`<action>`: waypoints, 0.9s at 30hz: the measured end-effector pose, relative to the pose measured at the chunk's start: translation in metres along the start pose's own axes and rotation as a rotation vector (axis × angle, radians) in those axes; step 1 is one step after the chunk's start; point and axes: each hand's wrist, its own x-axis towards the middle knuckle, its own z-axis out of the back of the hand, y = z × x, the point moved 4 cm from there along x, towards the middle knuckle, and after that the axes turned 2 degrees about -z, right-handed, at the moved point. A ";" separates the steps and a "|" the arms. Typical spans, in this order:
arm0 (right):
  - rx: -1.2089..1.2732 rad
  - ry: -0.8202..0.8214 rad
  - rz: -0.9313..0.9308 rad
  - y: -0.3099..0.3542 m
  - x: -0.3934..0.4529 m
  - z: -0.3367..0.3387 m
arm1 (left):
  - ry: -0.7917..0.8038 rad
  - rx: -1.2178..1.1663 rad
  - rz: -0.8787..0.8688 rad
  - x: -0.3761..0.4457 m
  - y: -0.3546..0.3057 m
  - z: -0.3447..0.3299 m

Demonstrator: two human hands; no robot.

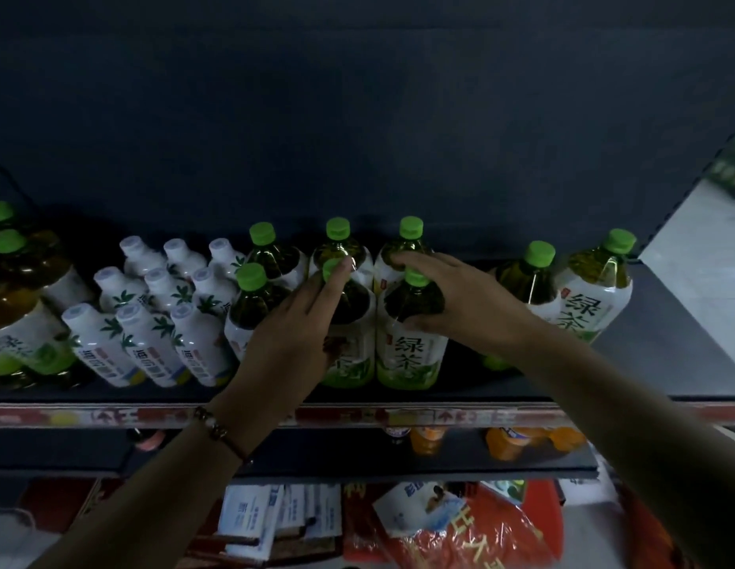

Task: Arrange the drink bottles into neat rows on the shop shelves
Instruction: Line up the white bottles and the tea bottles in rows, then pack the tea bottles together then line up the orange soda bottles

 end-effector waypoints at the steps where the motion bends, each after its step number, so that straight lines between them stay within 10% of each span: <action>1: -0.001 -0.011 -0.006 0.000 -0.003 0.000 | 0.004 0.002 -0.007 -0.001 0.000 0.000; 5: -0.054 -0.057 -0.008 0.003 -0.012 0.002 | 0.002 -0.049 0.028 0.000 -0.011 0.006; 9: -0.278 -0.436 -0.168 -0.023 -0.024 0.042 | -0.065 -0.056 0.025 0.009 -0.028 0.013; 13: -0.362 -0.155 -0.645 -0.068 -0.034 0.056 | -0.043 -0.066 0.085 0.019 -0.026 0.012; 27: -0.139 -0.143 -0.422 -0.109 0.071 0.084 | -0.044 -0.098 0.111 0.027 -0.016 0.036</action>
